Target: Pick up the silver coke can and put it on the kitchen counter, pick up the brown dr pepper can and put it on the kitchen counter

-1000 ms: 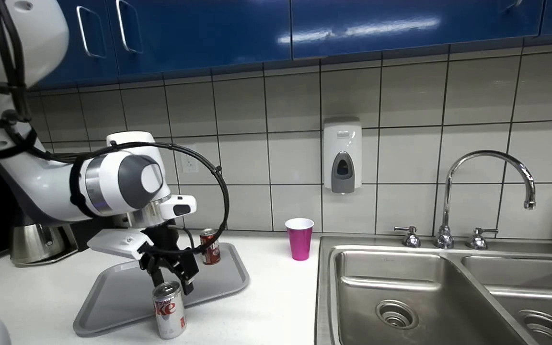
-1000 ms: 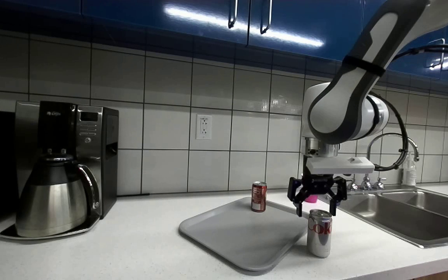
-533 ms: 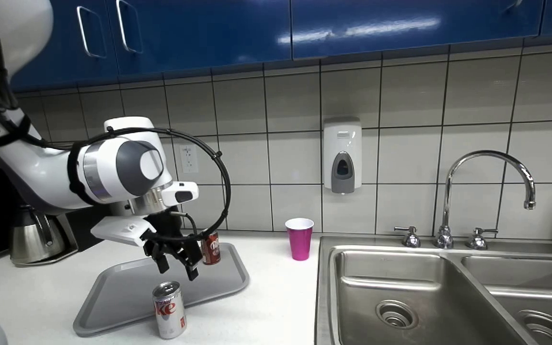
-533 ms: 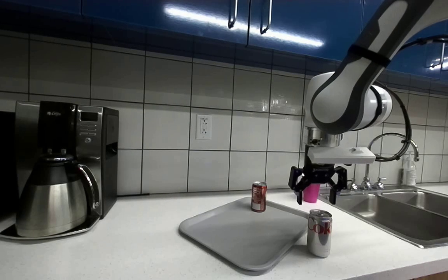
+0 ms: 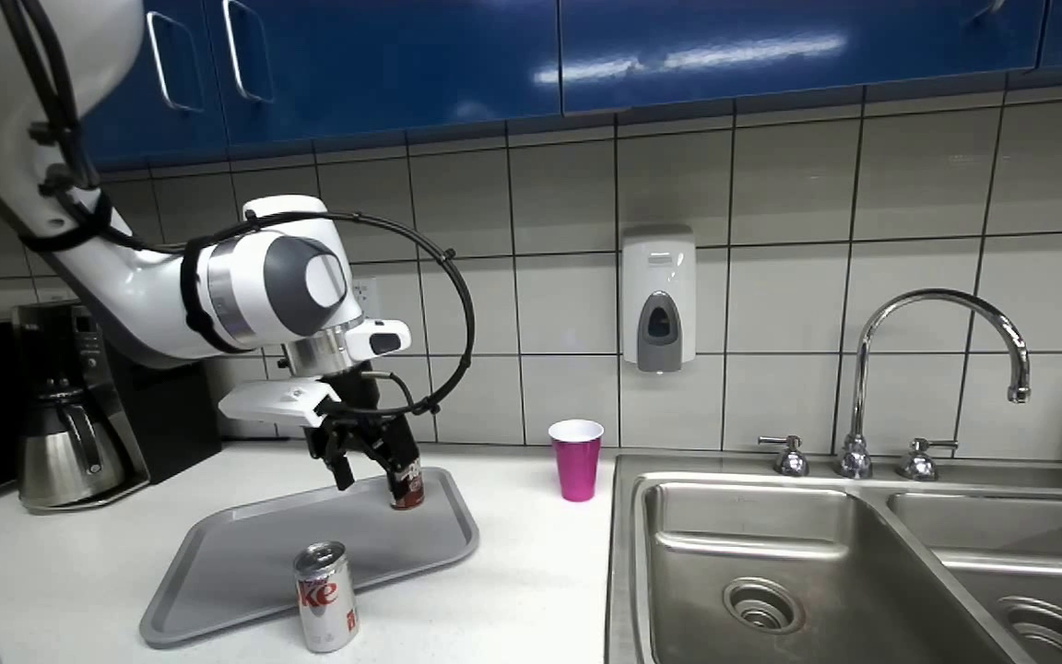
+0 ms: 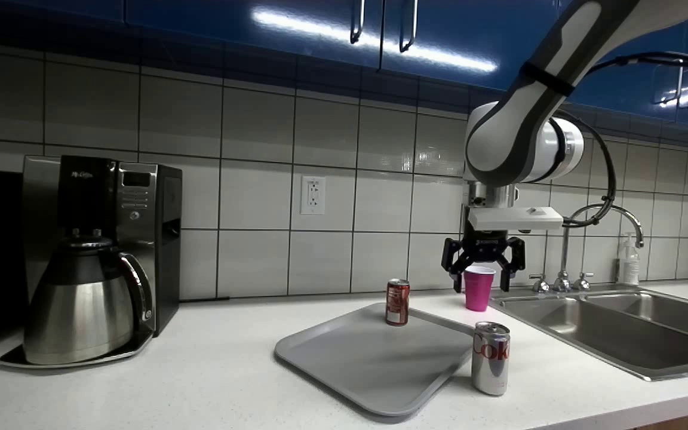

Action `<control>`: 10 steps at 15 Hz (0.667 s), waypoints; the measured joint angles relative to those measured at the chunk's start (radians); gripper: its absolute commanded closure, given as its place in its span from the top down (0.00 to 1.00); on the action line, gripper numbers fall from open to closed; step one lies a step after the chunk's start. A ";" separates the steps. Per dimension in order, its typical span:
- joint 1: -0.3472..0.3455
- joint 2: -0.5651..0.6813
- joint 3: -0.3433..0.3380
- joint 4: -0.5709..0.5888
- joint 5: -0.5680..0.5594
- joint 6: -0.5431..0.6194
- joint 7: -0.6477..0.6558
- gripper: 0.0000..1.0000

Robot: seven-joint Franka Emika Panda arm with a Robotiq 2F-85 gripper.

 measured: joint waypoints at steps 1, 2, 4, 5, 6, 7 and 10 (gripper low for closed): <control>0.000 0.004 0.000 -0.001 0.000 0.001 0.000 1.00; 0.001 0.004 0.000 -0.004 0.000 0.001 0.000 1.00; 0.002 0.004 0.000 -0.006 0.000 0.001 0.000 1.00; 0.002 0.004 0.000 -0.006 0.000 0.001 0.000 1.00; 0.002 0.004 0.000 -0.007 0.000 0.001 0.000 1.00; 0.002 0.004 0.000 -0.007 0.000 0.001 0.000 1.00; 0.002 0.004 0.000 -0.007 0.000 0.001 0.000 1.00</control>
